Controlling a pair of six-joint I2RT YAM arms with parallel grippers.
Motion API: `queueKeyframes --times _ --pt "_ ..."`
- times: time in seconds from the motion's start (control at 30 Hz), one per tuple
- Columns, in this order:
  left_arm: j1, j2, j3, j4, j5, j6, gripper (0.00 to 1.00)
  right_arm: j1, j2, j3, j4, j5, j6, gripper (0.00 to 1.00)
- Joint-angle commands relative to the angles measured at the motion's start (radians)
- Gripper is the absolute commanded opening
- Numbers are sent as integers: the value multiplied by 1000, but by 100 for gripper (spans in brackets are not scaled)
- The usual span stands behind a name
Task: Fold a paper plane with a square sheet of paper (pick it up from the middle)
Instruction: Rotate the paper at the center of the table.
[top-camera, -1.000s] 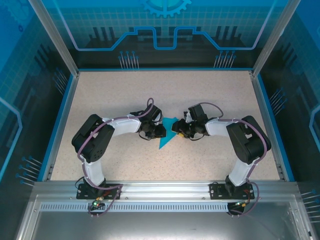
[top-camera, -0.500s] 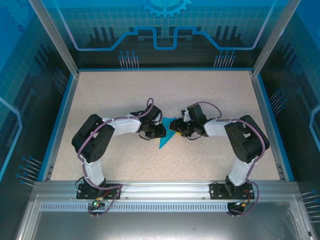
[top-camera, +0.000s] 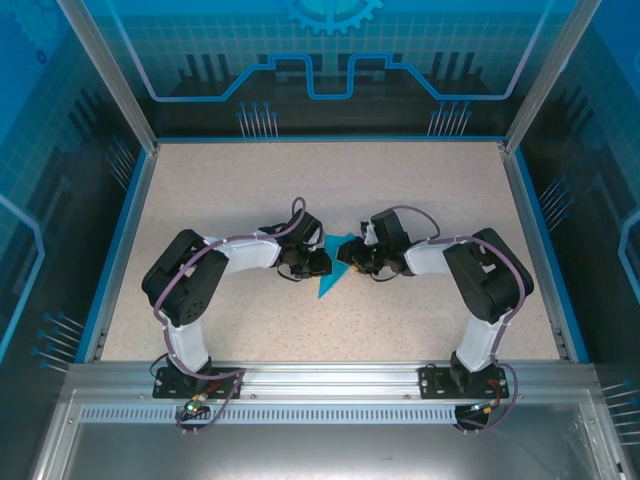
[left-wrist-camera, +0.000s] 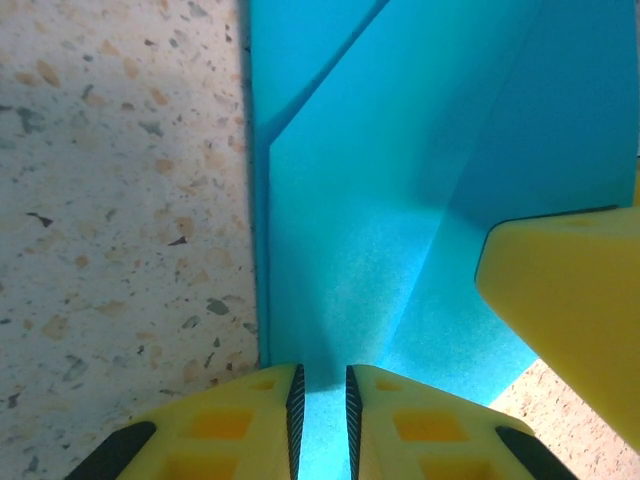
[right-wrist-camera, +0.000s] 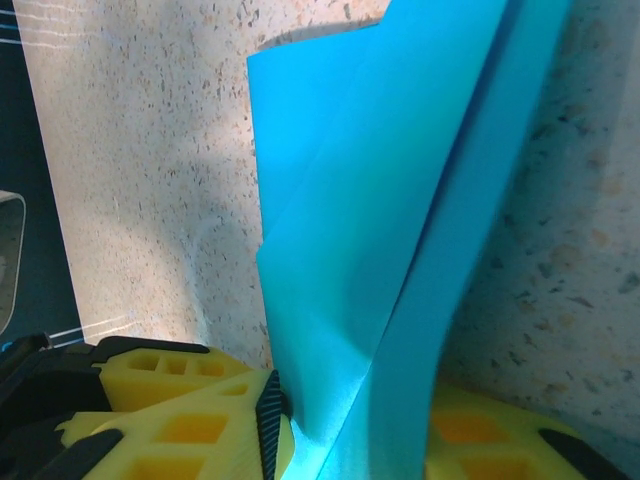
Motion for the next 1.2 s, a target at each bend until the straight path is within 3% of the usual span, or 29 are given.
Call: queueKeyframes --times 0.0,0.3,0.6,0.8,1.1,1.17 --pt "-7 -34 -17 6 -11 -22 23 14 33 0 39 12 -4 30" --pt "-8 -44 -28 23 -9 -41 22 33 47 -2 100 15 -39 23" --pt "-8 -118 -60 34 -24 -47 24 30 20 37 11 29 -99 11" --pt "-7 -256 -137 24 -129 -54 27 33 -112 84 -268 138 -226 11" --pt "0 -423 -236 12 -284 -92 28 56 -280 182 -656 414 -385 13" --pt "3 -446 -251 11 -301 -100 28 79 -290 236 -792 532 -394 13"
